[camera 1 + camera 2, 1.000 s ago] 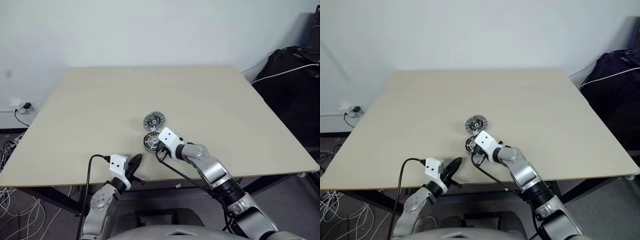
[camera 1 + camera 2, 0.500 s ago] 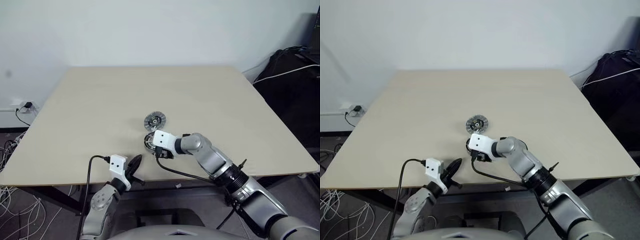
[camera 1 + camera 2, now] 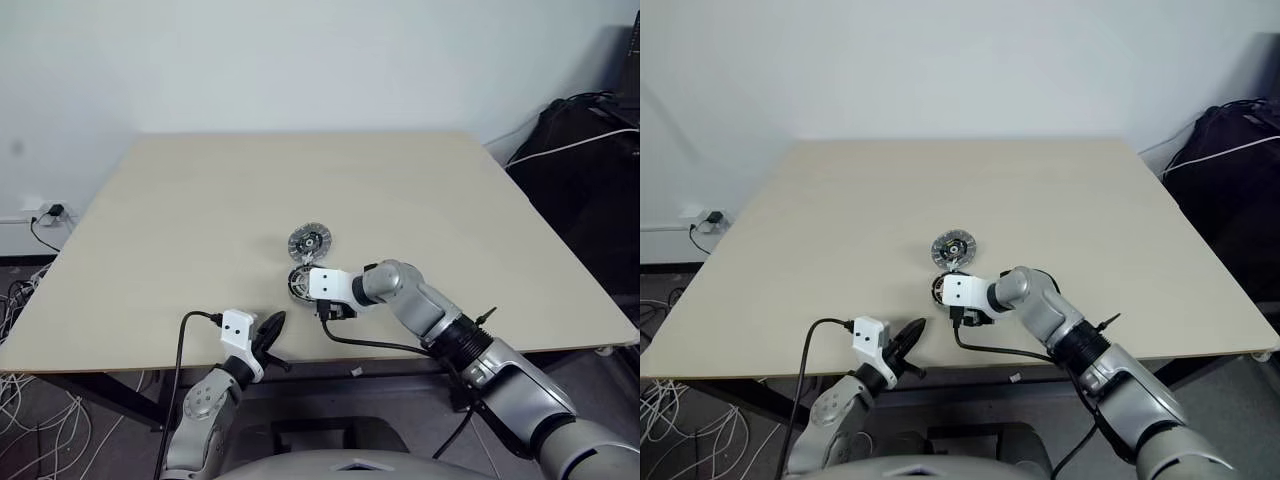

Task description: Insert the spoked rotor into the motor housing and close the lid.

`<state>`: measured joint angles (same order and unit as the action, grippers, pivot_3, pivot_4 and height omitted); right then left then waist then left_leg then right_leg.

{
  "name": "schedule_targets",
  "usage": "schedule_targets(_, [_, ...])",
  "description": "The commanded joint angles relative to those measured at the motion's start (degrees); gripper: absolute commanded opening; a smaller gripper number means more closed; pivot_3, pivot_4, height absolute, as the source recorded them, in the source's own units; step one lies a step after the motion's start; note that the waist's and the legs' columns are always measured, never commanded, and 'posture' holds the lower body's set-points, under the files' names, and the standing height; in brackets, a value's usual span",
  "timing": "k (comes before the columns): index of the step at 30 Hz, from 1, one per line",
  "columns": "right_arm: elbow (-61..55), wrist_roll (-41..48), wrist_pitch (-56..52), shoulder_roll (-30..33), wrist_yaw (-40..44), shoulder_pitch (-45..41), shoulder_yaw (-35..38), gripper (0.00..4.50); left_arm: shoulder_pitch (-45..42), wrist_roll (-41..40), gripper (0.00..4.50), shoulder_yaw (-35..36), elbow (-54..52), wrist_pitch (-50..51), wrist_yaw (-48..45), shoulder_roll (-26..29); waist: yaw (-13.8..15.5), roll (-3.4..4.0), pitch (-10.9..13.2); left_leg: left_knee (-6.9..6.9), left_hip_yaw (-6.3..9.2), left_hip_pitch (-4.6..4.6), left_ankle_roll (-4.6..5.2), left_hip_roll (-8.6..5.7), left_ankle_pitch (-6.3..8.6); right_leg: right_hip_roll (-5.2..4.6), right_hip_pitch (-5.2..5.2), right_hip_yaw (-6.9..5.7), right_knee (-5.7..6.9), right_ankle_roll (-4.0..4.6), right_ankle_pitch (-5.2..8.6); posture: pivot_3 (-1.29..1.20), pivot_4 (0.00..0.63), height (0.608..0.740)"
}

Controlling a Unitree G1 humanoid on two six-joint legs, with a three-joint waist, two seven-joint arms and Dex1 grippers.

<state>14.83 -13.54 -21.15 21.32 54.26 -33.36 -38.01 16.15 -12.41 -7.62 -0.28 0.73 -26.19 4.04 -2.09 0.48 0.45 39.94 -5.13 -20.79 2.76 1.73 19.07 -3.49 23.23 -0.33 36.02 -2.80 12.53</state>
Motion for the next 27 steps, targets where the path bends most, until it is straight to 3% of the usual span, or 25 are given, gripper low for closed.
schedule_targets(1, [0.5,-0.9,1.0,-0.8,0.4,-1.6,0.6,2.49,-0.6,-0.7,0.0,-0.5,-2.9,-0.2,0.3,-0.6,0.0,0.0,0.0,0.0,0.0,0.01,-0.01,0.0,-0.01,0.0,0.0,0.0,0.0,0.0,0.0,0.0,0.0,0.74])
schedule_targets(4, [1.3,-1.4,1.0,-1.5,0.3,-1.7,0.8,1.89,-0.5,-0.7,0.0,-0.5,-3.2,0.0,0.6,-0.7,0.0,0.0,0.0,0.0,0.0,0.06,0.0,0.0,0.0,0.0,-0.06,0.0,0.0,0.0,0.0,0.0,0.0,0.74])
schedule_targets(10, [1.8,-1.9,0.9,-2.2,0.2,-1.6,1.5,0.12,-0.3,-0.8,0.0,-0.4,-3.6,0.2,1.4,-0.9,-0.1,0.0,0.0,0.0,0.02,0.14,0.01,0.02,0.01,0.01,-0.12,-0.01,0.0,0.01,0.0,0.0,0.0,0.74])
schedule_targets(21, [-0.9,-1.5,-2.6,-3.7,-4.2,-0.1,5.5,0.09,-0.5,-1.0,0.0,-0.4,-3.8,1.0,1.4,-0.9,-0.1,0.0,0.0,0.0,0.02,0.17,0.05,0.03,0.03,0.01,-0.13,-0.01,0.03,0.02,-0.01,0.0,0.0,0.74])
schedule_targets(27, [-9.5,-1.0,-9.0,-2.4,-5.6,2.6,8.7,0.09,-0.6,-1.1,0.0,-0.5,-3.8,1.4,1.3,-1.0,0.3,-0.01,0.0,0.0,0.03,-0.04,-0.05,0.0,-0.04,-0.01,0.06,-0.01,0.04,0.05,-0.03,0.0,0.0,0.74])
